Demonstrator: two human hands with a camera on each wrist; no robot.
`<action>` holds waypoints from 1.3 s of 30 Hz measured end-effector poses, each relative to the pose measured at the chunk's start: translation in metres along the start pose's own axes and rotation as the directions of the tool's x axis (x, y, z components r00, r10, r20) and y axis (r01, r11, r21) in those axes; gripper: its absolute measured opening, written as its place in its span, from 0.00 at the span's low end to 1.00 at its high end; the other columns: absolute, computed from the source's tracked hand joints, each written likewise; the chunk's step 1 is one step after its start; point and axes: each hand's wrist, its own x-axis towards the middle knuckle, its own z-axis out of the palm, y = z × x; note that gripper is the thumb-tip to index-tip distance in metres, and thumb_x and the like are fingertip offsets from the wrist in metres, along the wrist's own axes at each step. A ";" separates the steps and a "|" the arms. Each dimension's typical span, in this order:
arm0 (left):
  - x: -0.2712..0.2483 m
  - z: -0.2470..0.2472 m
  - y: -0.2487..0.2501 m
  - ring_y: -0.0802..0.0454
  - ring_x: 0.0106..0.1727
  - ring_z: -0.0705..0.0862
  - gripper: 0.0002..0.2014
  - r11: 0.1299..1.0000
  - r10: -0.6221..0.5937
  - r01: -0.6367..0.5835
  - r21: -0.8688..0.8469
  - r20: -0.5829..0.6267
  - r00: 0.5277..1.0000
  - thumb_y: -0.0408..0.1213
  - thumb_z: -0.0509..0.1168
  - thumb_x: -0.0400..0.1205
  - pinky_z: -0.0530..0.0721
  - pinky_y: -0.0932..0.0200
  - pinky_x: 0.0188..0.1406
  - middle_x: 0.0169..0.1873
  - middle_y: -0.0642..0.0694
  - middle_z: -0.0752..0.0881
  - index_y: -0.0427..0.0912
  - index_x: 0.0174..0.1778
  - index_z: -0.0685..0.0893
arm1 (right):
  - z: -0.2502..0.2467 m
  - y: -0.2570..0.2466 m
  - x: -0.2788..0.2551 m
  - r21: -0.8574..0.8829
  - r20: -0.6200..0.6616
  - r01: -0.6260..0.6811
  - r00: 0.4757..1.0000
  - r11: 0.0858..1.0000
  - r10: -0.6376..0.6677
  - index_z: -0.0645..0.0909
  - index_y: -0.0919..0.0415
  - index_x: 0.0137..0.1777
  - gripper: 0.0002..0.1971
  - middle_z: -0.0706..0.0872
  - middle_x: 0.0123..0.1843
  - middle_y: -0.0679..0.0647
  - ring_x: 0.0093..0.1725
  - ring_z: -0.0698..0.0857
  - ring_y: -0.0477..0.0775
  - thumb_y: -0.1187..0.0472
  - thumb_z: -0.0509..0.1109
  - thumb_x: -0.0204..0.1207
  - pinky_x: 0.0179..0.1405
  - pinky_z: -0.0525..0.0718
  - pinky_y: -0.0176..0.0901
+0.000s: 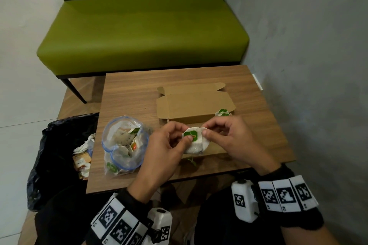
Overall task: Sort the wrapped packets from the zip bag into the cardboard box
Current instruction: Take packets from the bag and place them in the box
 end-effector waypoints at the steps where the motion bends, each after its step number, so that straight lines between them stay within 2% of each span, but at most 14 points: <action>1: 0.000 -0.001 -0.001 0.50 0.41 0.91 0.03 1.000 -0.001 0.001 0.005 0.000 1.000 0.32 0.71 0.81 0.90 0.50 0.40 0.38 0.47 0.92 0.43 0.49 0.86 | 0.000 0.001 0.000 -0.001 0.000 0.002 1.000 1.000 -0.002 0.90 0.53 0.48 0.04 0.92 0.43 0.49 0.43 0.89 0.47 0.63 0.76 0.77 0.43 0.89 0.42; 6: -0.001 -0.009 -0.006 0.43 0.43 0.88 0.01 1.000 0.012 -0.011 0.018 -0.043 0.999 0.33 0.71 0.81 0.87 0.48 0.44 0.39 0.44 0.91 0.43 0.45 0.86 | -0.011 0.006 -0.004 -0.004 -0.141 0.002 0.990 1.000 -0.003 0.89 0.46 0.44 0.10 0.93 0.43 0.47 0.44 0.91 0.53 0.65 0.75 0.77 0.46 0.91 0.53; 10: -0.002 -0.017 -0.008 0.44 0.44 0.89 0.02 1.000 0.026 -0.025 0.010 -0.055 0.998 0.33 0.70 0.82 0.87 0.46 0.45 0.38 0.45 0.91 0.44 0.46 0.85 | -0.028 0.015 -0.005 0.003 -0.254 -0.054 0.966 0.999 0.053 0.89 0.46 0.44 0.09 0.93 0.43 0.47 0.44 0.91 0.57 0.64 0.76 0.77 0.49 0.91 0.60; 14: -0.002 -0.017 -0.010 0.45 0.40 0.89 0.04 0.998 0.033 -0.030 0.053 -0.070 0.997 0.33 0.69 0.82 0.88 0.41 0.44 0.35 0.44 0.90 0.47 0.49 0.84 | -0.044 0.024 -0.005 -0.055 -0.325 -0.104 0.942 0.993 0.081 0.88 0.46 0.43 0.09 0.93 0.38 0.49 0.38 0.91 0.51 0.63 0.76 0.77 0.46 0.91 0.59; 17: -0.002 -0.013 -0.011 0.52 0.31 0.83 0.11 0.981 0.091 -0.084 0.173 -0.034 0.995 0.35 0.68 0.83 0.83 0.55 0.33 0.29 0.45 0.87 0.56 0.56 0.78 | -0.051 0.027 -0.006 -0.083 -0.344 -0.129 0.934 0.988 0.093 0.88 0.48 0.45 0.07 0.92 0.37 0.51 0.34 0.90 0.49 0.63 0.76 0.77 0.43 0.91 0.58; 19: -0.002 -0.009 -0.010 0.57 0.30 0.80 0.12 0.953 0.144 -0.141 0.266 0.012 0.990 0.35 0.68 0.83 0.78 0.61 0.30 0.30 0.51 0.85 0.59 0.53 0.79 | -0.051 0.029 -0.006 -0.105 -0.315 -0.130 0.945 0.986 0.091 0.89 0.50 0.46 0.06 0.92 0.38 0.53 0.34 0.90 0.51 0.63 0.76 0.77 0.43 0.91 0.61; 22: 0.001 -0.002 -0.011 0.67 0.39 0.83 0.12 0.917 0.195 -0.193 0.350 0.032 0.980 0.30 0.69 0.82 0.77 0.76 0.37 0.34 0.68 0.85 0.56 0.48 0.87 | -0.045 0.027 -0.007 -0.127 -0.249 -0.115 0.965 0.985 0.080 0.89 0.48 0.47 0.07 0.92 0.40 0.52 0.40 0.91 0.56 0.63 0.76 0.77 0.46 0.91 0.62; 24: 0.006 0.001 -0.011 0.70 0.43 0.84 0.11 0.905 0.194 -0.178 0.387 -0.002 0.981 0.32 0.69 0.82 0.78 0.77 0.40 0.40 0.66 0.87 0.52 0.55 0.89 | -0.042 0.024 -0.007 -0.132 -0.229 -0.102 0.971 0.986 0.069 0.89 0.45 0.46 0.08 0.92 0.41 0.50 0.43 0.90 0.56 0.62 0.77 0.76 0.47 0.91 0.61; 28: 0.014 0.005 -0.010 0.57 0.44 0.87 0.19 0.909 0.091 -0.076 0.411 -0.018 0.996 0.38 0.69 0.83 0.86 0.55 0.48 0.41 0.52 0.91 0.55 0.70 0.78 | -0.041 0.018 -0.009 -0.130 -0.257 -0.068 0.966 0.989 0.033 0.88 0.43 0.46 0.09 0.92 0.41 0.49 0.41 0.90 0.54 0.61 0.76 0.77 0.46 0.91 0.60; 30: 0.017 0.006 -0.012 0.58 0.46 0.87 0.16 0.899 0.036 -0.026 0.437 -0.014 0.999 0.40 0.69 0.82 0.87 0.52 0.49 0.42 0.53 0.91 0.52 0.66 0.80 | -0.042 0.015 -0.011 -0.137 -0.259 -0.050 0.966 0.989 0.013 0.89 0.44 0.47 0.08 0.92 0.40 0.48 0.41 0.90 0.52 0.61 0.76 0.77 0.44 0.91 0.56; 33: 0.015 0.007 -0.017 0.64 0.45 0.86 0.06 0.892 -0.028 0.028 0.451 -0.007 1.000 0.40 0.71 0.81 0.88 0.58 0.46 0.43 0.56 0.89 0.49 0.53 0.87 | -0.045 0.013 -0.015 -0.156 -0.273 -0.032 0.962 0.987 -0.012 0.89 0.44 0.46 0.09 0.92 0.39 0.47 0.39 0.89 0.48 0.62 0.76 0.76 0.41 0.88 0.48; 35: 0.013 0.008 -0.020 0.66 0.42 0.85 0.04 0.888 -0.065 0.071 0.454 -0.029 0.997 0.39 0.72 0.80 0.85 0.64 0.42 0.40 0.57 0.88 0.49 0.50 0.86 | -0.046 0.014 -0.018 -0.173 -0.286 -0.031 0.958 0.984 -0.020 0.88 0.44 0.45 0.10 0.91 0.38 0.47 0.37 0.87 0.43 0.63 0.77 0.76 0.38 0.85 0.43; 37: 0.013 0.009 -0.021 0.65 0.43 0.85 0.07 0.876 -0.107 0.114 0.468 -0.042 0.993 0.39 0.72 0.80 0.86 0.62 0.45 0.44 0.55 0.88 0.49 0.53 0.85 | -0.043 0.015 -0.021 -0.180 -0.280 -0.047 0.960 0.983 -0.005 0.87 0.42 0.44 0.11 0.91 0.37 0.46 0.36 0.86 0.39 0.63 0.77 0.76 0.38 0.85 0.41; 39: 0.014 0.011 -0.021 0.58 0.52 0.86 0.14 0.831 -0.150 0.129 0.541 -0.005 0.989 0.39 0.71 0.81 0.85 0.60 0.54 0.55 0.51 0.88 0.49 0.62 0.82 | -0.038 0.015 -0.024 -0.174 -0.260 -0.062 0.965 0.983 0.014 0.88 0.42 0.45 0.10 0.91 0.37 0.45 0.37 0.86 0.39 0.63 0.77 0.76 0.40 0.86 0.41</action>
